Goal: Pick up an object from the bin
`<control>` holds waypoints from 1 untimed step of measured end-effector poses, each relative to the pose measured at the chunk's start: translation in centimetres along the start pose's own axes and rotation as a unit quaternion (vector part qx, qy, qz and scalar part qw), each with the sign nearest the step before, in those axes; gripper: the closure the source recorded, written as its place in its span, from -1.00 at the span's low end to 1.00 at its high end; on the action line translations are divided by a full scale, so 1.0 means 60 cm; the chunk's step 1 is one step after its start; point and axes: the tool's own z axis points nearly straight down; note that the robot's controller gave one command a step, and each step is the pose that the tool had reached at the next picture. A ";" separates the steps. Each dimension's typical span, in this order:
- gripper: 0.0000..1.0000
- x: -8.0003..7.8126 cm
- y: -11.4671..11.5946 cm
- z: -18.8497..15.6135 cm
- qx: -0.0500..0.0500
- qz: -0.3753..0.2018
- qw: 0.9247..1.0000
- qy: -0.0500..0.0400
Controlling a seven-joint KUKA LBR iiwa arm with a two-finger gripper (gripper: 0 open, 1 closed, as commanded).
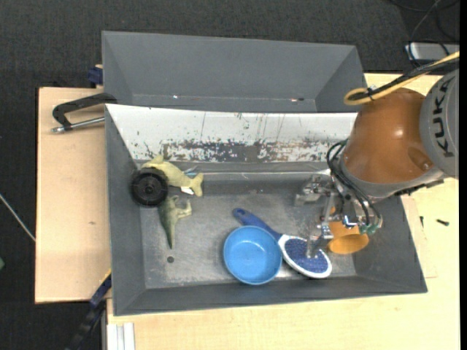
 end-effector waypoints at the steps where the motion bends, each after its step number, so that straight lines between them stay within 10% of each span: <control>1: -1.00 0.010 -0.003 0.095 0.000 -0.012 1.000 -0.003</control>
Offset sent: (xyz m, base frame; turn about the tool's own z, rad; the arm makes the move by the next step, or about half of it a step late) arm -0.0106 -0.0025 -0.0623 -0.0250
